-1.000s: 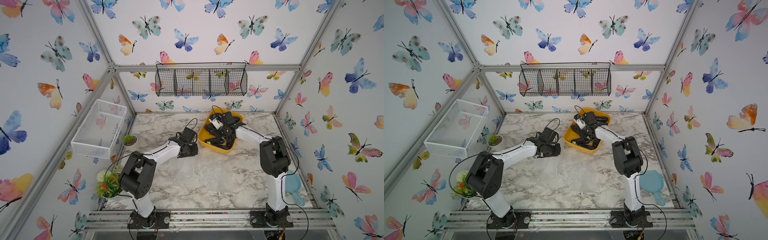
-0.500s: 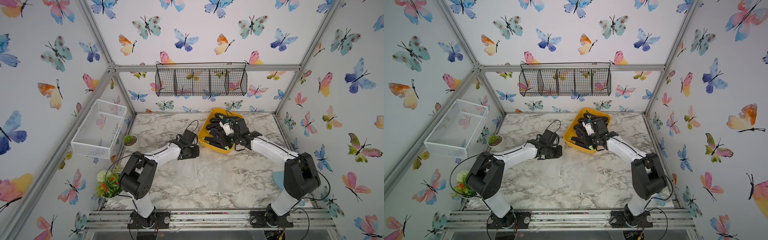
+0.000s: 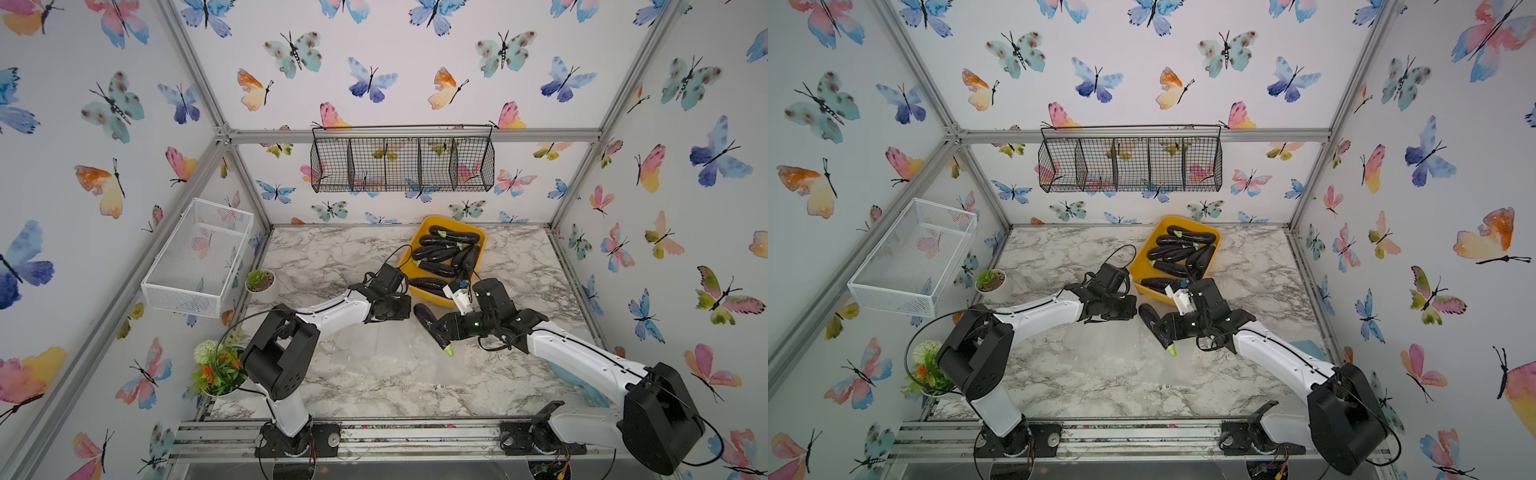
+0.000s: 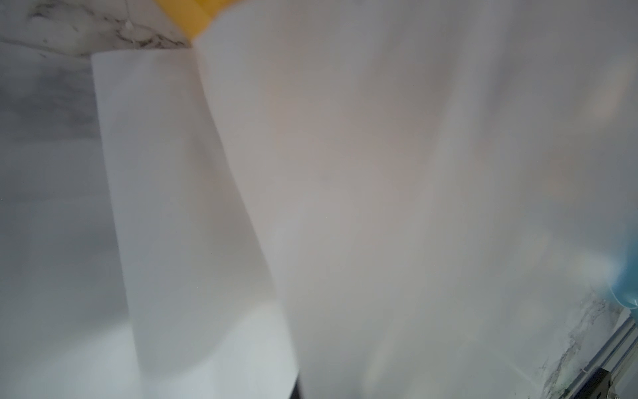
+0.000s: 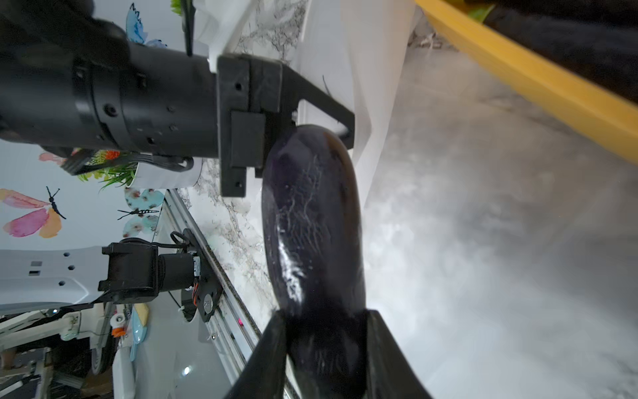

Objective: Place the eggplant in a zip-top bag and seal the zipper
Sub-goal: Place the eggplant in the zipper food storage bag.

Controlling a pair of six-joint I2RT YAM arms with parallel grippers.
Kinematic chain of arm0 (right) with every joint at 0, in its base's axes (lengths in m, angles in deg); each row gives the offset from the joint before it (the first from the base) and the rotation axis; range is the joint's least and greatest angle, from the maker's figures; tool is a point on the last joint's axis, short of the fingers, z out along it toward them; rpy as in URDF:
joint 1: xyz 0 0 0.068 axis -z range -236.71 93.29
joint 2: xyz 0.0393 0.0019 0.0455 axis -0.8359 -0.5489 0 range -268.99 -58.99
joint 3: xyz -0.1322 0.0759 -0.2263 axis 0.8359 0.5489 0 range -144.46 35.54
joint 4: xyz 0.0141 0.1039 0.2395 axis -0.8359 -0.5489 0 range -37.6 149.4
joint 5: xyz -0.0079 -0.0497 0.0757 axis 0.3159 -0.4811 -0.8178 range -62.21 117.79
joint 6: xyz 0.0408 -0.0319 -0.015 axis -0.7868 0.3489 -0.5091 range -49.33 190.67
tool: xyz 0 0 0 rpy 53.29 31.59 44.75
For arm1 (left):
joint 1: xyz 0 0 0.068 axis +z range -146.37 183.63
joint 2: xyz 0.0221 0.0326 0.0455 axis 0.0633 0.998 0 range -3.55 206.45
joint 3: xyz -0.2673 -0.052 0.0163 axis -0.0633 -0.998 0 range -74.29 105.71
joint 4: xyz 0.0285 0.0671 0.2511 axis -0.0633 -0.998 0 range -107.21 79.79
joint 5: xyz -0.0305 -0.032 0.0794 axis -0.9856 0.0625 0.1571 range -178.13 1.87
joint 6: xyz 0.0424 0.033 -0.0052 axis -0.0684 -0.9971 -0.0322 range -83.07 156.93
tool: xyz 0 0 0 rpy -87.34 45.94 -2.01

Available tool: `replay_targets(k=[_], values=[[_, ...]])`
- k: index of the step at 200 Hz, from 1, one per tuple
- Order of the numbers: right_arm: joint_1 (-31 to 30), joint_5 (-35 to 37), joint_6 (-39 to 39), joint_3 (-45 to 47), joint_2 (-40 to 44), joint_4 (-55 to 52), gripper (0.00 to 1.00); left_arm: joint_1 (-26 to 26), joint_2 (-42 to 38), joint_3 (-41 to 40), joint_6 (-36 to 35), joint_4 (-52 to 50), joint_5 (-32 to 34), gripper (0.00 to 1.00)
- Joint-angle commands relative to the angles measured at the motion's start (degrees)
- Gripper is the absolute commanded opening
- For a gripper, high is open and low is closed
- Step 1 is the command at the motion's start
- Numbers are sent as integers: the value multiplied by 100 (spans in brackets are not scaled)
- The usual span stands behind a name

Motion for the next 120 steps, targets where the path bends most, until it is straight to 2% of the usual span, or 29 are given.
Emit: replay_targets(k=[1, 40, 81, 99, 120], values=[[-60, -406, -271, 15, -100, 406, 22, -11, -159, -195, -99, 197, -220, 0], [-283, -316, -174, -334, -817, 212, 21, -98, -292, -479, -146, 513, -321, 0], [-316, 73, -146, -530, -1184, -85, 19, -107, -599, -739, -186, 663, -419, 0], [-409, 267, -141, -668, -1289, -319, 19, -116, -775, -813, -196, 604, -299, 0], [-591, 496, -237, -888, -1422, -527, 19, -304, -914, -792, -260, 280, 127, 0]])
